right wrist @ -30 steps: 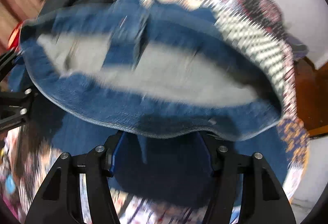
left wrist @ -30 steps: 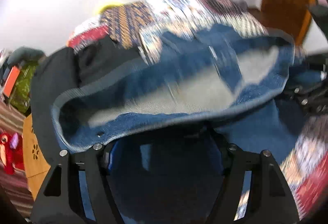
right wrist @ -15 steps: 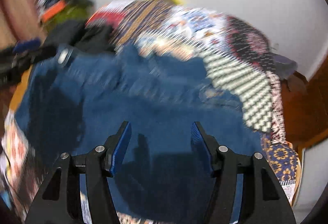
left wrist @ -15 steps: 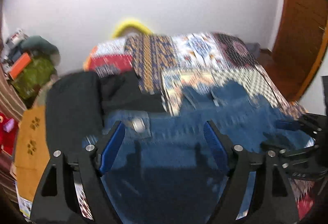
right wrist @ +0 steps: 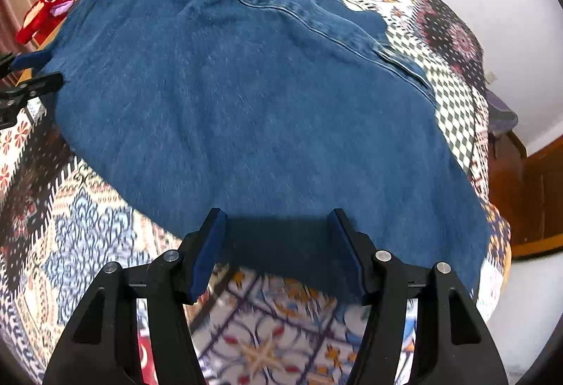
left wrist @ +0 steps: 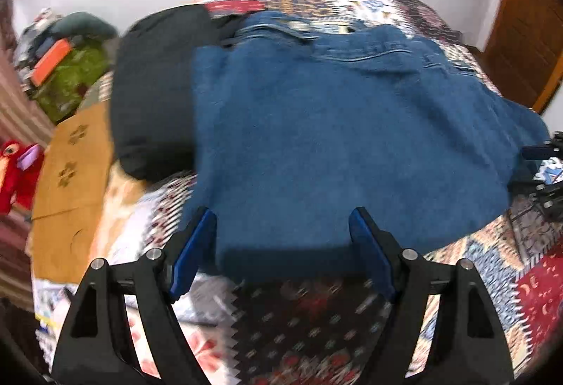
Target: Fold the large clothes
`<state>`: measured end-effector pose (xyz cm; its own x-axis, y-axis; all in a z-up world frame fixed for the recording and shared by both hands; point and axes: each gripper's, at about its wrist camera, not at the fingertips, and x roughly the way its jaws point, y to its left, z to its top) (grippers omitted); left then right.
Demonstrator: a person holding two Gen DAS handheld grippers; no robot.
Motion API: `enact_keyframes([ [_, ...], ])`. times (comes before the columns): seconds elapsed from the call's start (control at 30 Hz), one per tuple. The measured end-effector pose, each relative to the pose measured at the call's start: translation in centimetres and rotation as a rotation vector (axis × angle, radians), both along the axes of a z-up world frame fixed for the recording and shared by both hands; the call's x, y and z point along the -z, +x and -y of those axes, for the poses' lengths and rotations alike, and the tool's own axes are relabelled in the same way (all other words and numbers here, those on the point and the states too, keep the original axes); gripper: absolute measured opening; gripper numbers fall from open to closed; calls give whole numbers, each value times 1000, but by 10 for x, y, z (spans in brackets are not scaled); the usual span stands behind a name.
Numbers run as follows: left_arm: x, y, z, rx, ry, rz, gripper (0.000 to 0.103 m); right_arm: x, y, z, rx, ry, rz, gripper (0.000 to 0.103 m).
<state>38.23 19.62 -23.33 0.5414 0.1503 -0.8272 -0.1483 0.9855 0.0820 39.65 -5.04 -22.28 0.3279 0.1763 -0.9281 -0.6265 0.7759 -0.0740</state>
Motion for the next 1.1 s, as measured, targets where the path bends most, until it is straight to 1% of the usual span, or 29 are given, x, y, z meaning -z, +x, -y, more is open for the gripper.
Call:
enact_keyframes([
  [0.07, -3, -14, -8, -48, 28, 13, 80, -6, -4, 5, 7, -3, 23, 57],
  [0.17, -8, -33, -25, -134, 26, 30, 81, -21, -12, 13, 28, 9, 76, 57],
  [0.23, -11, -42, -38, -183, -9, 42, 81, -30, -20, 15, 38, 17, 109, 57],
  [0.3, -12, -53, -47, -215, -88, 57, 82, -39, -28, 16, 35, 38, 141, 57],
  [0.33, -12, -59, -51, -228, -148, 66, 82, -43, -33, 17, 34, 45, 152, 57],
  [0.37, -11, -62, -53, -234, -189, 72, 82, -46, -35, 16, 34, 49, 162, 57],
  [0.43, -6, -67, -58, -244, -323, 89, 82, -52, -43, 13, 30, 51, 192, 57],
  [0.47, -2, -68, -60, -237, -420, 103, 82, -54, -48, 11, 25, 56, 208, 57],
  [0.5, 3, -69, -61, -231, -493, 118, 82, -56, -50, 10, 18, 65, 218, 57],
  [0.53, 8, -70, -62, -231, -553, 128, 82, -58, -52, 8, 13, 75, 222, 57],
  [0.6, 24, -69, -66, -255, -701, 127, 82, -61, -58, 6, 6, 103, 230, 57],
  [0.67, 38, -67, -69, -300, -812, 135, 82, -61, -59, 4, 6, 124, 232, 57],
  [0.73, 47, -62, -70, -312, -852, 138, 82, -58, -56, 1, 12, 134, 226, 57],
  [0.83, 58, -49, -69, -343, -880, 149, 82, -50, -49, -2, 29, 146, 187, 57],
  [0.9, 66, -39, -71, -340, -939, 176, 76, -44, -46, -4, 44, 151, 152, 57],
  [0.97, 70, -31, -71, -328, -976, 195, 75, -40, -44, -5, 50, 151, 136, 57],
  [1.0, 72, -26, -71, -315, -982, 206, 75, -38, -43, -5, 56, 150, 134, 57],
  [1.1, 78, -13, -73, -325, -945, 203, 70, -36, -41, -3, 72, 149, 136, 57],
])
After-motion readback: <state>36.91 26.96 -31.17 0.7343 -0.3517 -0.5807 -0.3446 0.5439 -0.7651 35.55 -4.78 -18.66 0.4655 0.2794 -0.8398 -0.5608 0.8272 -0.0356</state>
